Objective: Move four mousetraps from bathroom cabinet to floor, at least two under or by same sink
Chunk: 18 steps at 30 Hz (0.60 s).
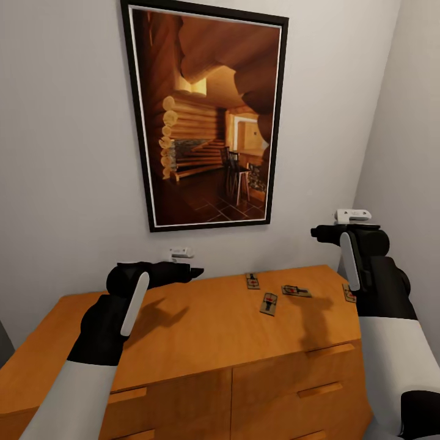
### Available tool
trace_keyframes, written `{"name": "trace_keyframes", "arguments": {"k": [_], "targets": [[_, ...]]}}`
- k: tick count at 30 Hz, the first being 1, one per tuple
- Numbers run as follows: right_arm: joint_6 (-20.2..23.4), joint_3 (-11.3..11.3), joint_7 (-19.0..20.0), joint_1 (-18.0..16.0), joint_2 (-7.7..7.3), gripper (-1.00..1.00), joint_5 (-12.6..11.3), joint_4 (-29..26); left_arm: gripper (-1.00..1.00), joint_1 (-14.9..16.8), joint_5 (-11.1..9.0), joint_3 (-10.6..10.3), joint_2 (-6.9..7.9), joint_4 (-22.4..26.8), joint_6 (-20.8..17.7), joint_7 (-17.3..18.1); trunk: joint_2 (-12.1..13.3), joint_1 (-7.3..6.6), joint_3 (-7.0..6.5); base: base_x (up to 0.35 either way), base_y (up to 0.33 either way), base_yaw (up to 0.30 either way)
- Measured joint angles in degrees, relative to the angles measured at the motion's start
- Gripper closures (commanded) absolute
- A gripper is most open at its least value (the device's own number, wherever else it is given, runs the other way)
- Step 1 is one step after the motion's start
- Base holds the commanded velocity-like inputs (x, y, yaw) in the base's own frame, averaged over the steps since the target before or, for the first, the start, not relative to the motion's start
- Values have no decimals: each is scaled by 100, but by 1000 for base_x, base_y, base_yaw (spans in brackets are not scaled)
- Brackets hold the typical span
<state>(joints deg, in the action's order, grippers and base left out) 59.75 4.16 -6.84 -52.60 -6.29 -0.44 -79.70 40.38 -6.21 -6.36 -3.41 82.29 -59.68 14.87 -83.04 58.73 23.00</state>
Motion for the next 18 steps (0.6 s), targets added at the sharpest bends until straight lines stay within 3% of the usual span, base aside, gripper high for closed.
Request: {"name": "trace_keyframes", "arguments": {"k": [6, 18], "targets": [[1, 0, -1, -1, 0, -100, -1, 2, -100, 0, -2, 0, 1, -30, 1, -4, 0, 0, 0, 0, -117, 0], [1, 0, -1, -1, -12, -100, 9, 2, -100, -1, -4, 1, -7, -47, 6, -6, 0, 0, 0, 0, -235, 0]]}}
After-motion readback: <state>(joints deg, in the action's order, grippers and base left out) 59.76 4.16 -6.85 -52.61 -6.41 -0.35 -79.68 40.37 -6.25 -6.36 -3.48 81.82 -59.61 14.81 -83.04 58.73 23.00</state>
